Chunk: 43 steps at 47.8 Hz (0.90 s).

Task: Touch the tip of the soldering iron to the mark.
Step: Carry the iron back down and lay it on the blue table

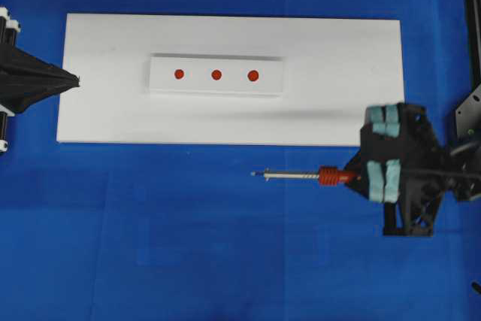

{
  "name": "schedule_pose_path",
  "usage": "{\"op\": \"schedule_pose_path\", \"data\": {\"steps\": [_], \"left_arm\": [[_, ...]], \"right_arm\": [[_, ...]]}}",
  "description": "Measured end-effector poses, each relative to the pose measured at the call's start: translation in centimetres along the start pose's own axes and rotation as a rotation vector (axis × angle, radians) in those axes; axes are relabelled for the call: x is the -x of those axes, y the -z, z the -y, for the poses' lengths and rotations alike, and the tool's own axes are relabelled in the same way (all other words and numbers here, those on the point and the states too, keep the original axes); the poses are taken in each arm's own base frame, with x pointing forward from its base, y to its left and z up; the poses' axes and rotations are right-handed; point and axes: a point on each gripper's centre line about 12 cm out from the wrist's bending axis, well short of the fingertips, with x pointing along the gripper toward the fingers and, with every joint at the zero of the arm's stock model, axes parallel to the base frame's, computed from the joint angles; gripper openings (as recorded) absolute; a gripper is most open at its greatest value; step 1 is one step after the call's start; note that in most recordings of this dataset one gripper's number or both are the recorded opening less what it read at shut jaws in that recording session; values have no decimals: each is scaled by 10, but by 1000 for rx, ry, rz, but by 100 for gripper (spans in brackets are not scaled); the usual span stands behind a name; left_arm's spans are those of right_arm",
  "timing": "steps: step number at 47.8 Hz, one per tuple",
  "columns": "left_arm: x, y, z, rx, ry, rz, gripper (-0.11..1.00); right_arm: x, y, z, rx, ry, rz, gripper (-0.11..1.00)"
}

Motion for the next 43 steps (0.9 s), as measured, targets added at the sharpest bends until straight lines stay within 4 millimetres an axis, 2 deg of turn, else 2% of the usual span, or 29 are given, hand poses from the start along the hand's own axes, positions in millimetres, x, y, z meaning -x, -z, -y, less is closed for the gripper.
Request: {"op": "schedule_pose_path", "data": {"steps": [15, 30, 43], "left_arm": [[0, 0, 0, 2, 0, 0, 0], [0, -2, 0, 2, 0, 11, 0], [1, -2, 0, 0, 1, 15, 0]], "right_arm": [[-27, -23, -12, 11, 53, -8, 6], [-62, -75, -25, 5, 81, 10, 6], [-88, -110, -39, 29, 79, 36, 6]]}}
